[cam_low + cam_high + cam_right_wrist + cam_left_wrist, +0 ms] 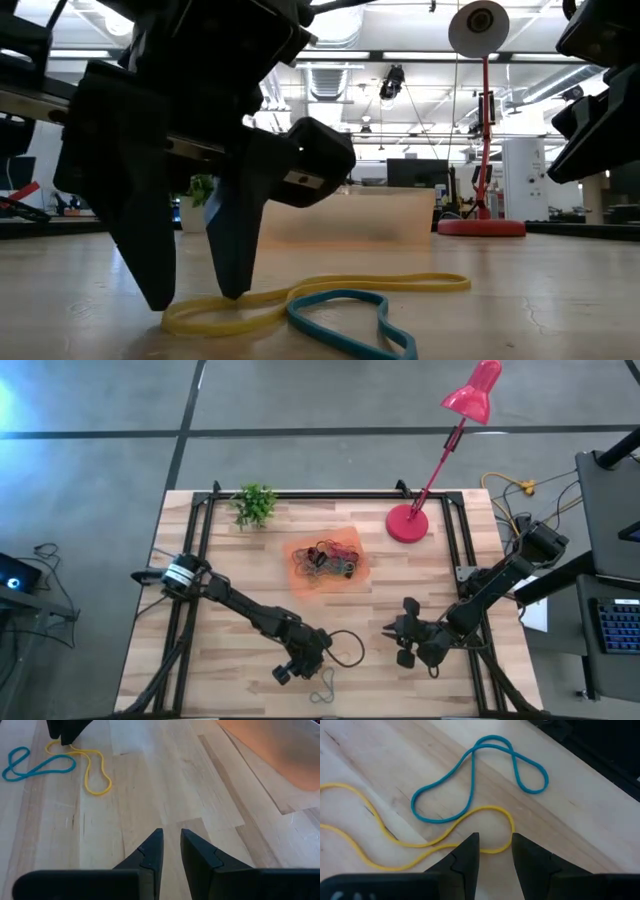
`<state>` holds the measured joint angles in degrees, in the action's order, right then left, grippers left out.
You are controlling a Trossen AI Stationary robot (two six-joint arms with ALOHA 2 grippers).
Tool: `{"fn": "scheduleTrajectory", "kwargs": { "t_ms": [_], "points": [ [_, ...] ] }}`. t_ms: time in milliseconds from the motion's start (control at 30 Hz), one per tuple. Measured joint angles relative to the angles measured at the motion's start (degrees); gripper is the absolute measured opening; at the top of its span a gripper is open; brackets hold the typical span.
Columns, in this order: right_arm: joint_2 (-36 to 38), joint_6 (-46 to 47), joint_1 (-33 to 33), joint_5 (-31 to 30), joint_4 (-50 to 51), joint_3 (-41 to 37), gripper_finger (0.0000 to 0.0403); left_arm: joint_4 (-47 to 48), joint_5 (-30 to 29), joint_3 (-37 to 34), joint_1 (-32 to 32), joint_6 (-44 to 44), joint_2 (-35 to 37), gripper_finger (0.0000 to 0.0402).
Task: Pick and place rubber bands into bin
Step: Put the yellow rubber band into the orange bin
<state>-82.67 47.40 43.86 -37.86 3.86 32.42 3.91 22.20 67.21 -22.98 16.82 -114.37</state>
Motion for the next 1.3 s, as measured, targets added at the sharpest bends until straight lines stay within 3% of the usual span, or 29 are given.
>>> {"fn": "scheduleTrajectory", "kwargs": {
  "t_ms": [200,600,1000,1300],
  "points": [
    [0.00,0.00,0.00,0.00,0.06,-0.09,0.0057,-0.74,-2.96,0.11,0.00,0.24,0.00,0.0100],
    [0.00,0.20,0.00,0.00,0.04,-0.09,0.0057,-0.75,-3.31,-0.03,0.00,0.21,0.00,0.0096],
    [0.00,0.17,0.00,0.06,-0.42,-0.09,0.0057,-2.41,-3.41,1.26,-0.07,-0.09,-4.79,0.0005],
    [0.00,-0.02,0.00,0.09,-0.38,-0.11,0.0057,-2.38,-4.27,1.36,0.01,0.04,-4.57,0.0000]
  ]
}}
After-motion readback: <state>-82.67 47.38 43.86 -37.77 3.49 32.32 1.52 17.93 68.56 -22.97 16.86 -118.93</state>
